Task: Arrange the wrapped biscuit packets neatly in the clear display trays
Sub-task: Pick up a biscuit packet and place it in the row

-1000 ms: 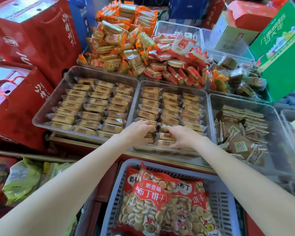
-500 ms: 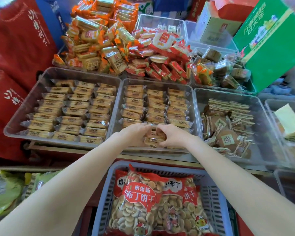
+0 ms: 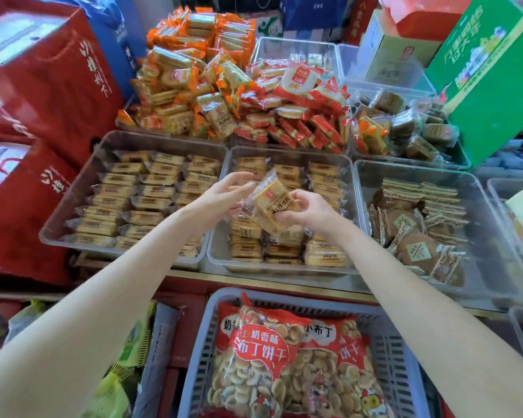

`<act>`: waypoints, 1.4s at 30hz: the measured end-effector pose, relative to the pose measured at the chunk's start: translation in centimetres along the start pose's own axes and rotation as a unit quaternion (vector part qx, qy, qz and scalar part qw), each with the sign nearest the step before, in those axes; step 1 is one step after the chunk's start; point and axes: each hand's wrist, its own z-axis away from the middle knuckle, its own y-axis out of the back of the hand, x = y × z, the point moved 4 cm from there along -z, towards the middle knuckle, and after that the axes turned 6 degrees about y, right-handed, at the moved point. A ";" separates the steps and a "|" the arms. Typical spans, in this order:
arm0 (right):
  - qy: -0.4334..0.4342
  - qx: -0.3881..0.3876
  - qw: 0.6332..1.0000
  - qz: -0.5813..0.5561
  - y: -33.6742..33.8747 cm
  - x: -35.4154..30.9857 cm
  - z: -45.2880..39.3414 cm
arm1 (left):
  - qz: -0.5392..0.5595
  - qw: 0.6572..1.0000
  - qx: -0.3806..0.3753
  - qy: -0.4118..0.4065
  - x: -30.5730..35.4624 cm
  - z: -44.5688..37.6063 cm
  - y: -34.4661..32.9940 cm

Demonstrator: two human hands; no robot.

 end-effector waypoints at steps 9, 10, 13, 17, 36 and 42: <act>0.007 0.123 0.922 -0.368 1.2 -0.9 0.6 | 0.075 0.997 0.022 -0.016 0.7 1.8 1.4; 0.010 0.144 0.912 -0.384 1.4 -0.9 0.5 | 0.096 0.994 0.039 -0.018 0.7 2.0 1.8; 0.000 0.194 0.925 -0.328 1.6 -0.6 -0.1 | 0.102 0.989 0.110 -0.018 0.3 2.5 3.4; -0.028 0.227 0.947 -0.225 0.1 0.1 -2.2 | 0.143 0.974 0.174 -0.022 -1.1 2.7 6.0; -0.044 0.146 0.988 -0.021 -5.7 0.4 -10.2 | 0.197 0.958 0.209 0.003 -5.3 0.7 12.1; -0.032 0.149 0.955 0.253 -4.4 -1.0 -9.9 | 0.210 0.970 0.117 -0.036 -4.2 1.2 11.4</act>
